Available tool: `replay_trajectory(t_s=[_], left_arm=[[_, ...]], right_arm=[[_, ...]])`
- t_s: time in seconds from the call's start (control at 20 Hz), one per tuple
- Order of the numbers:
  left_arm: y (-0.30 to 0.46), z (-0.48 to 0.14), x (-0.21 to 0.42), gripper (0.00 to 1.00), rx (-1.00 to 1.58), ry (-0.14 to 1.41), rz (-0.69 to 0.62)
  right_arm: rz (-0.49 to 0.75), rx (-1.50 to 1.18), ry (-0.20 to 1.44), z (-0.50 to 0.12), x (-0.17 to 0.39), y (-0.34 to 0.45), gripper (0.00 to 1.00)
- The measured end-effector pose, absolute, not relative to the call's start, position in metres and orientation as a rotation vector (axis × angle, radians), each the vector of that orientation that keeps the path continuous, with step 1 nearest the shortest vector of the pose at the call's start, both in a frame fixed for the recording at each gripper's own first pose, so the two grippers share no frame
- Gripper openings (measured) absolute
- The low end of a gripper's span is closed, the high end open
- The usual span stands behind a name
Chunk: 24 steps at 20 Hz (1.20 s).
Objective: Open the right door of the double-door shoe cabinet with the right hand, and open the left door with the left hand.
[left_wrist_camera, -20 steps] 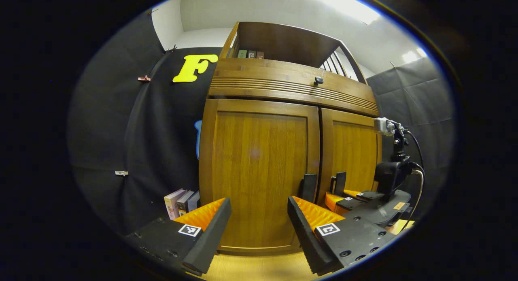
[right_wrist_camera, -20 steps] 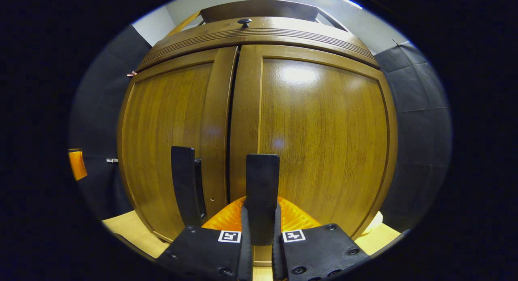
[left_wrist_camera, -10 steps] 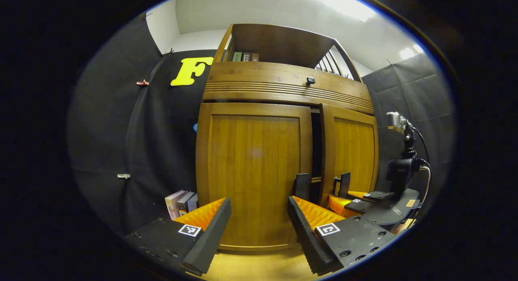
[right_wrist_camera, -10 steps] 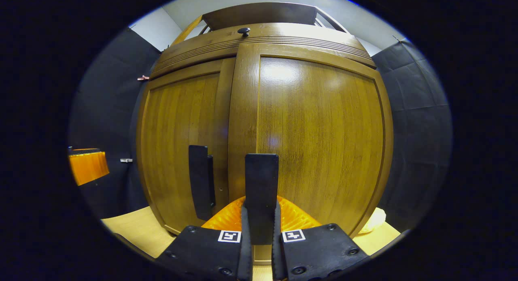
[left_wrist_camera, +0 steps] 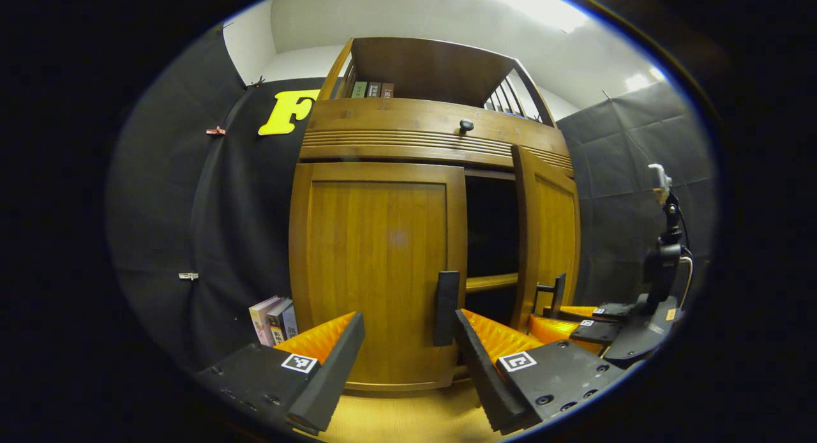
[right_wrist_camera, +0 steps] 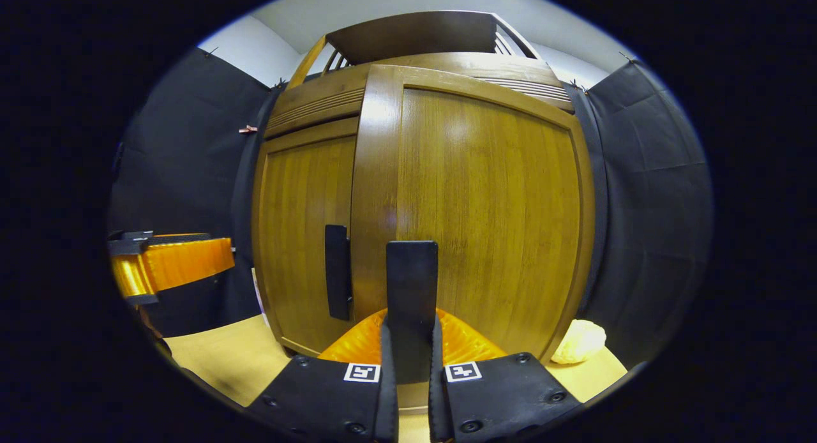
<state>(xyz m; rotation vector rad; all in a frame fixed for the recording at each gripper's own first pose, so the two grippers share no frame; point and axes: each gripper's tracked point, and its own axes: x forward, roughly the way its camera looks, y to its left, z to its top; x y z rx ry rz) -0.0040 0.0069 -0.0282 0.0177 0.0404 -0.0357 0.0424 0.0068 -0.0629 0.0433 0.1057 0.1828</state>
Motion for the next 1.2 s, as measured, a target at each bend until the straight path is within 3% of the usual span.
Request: replay_trajectory(t_s=[0.15,0.25,0.35,1.1,1.15,1.2], left_arm=[[-0.002,-0.03,-0.004,0.88,0.006,0.047,-0.043],[-0.008,-0.031,-0.003,0.88,0.003,0.049,-0.048],[-0.013,-0.029,-0.005,0.87,0.004,0.049,-0.055],[-0.078,-0.038,0.005,0.87,-0.008,0.057,-0.176],[-0.082,-0.038,0.007,0.87,-0.012,0.056,-0.179],[-0.086,-0.039,0.008,0.87,-0.017,0.056,-0.181]], right_arm=[[0.183,0.046,0.107,-0.06,0.021,-0.007,0.18],[0.175,0.046,0.103,-0.059,0.01,-0.017,0.22],[0.162,0.046,0.101,-0.056,0.0,-0.027,0.17],[-0.037,0.039,0.106,-0.045,-0.059,-0.13,0.2],[-0.05,0.044,0.111,-0.045,-0.062,-0.138,0.16],[-0.064,0.047,0.117,-0.047,-0.066,-0.148,0.2]])
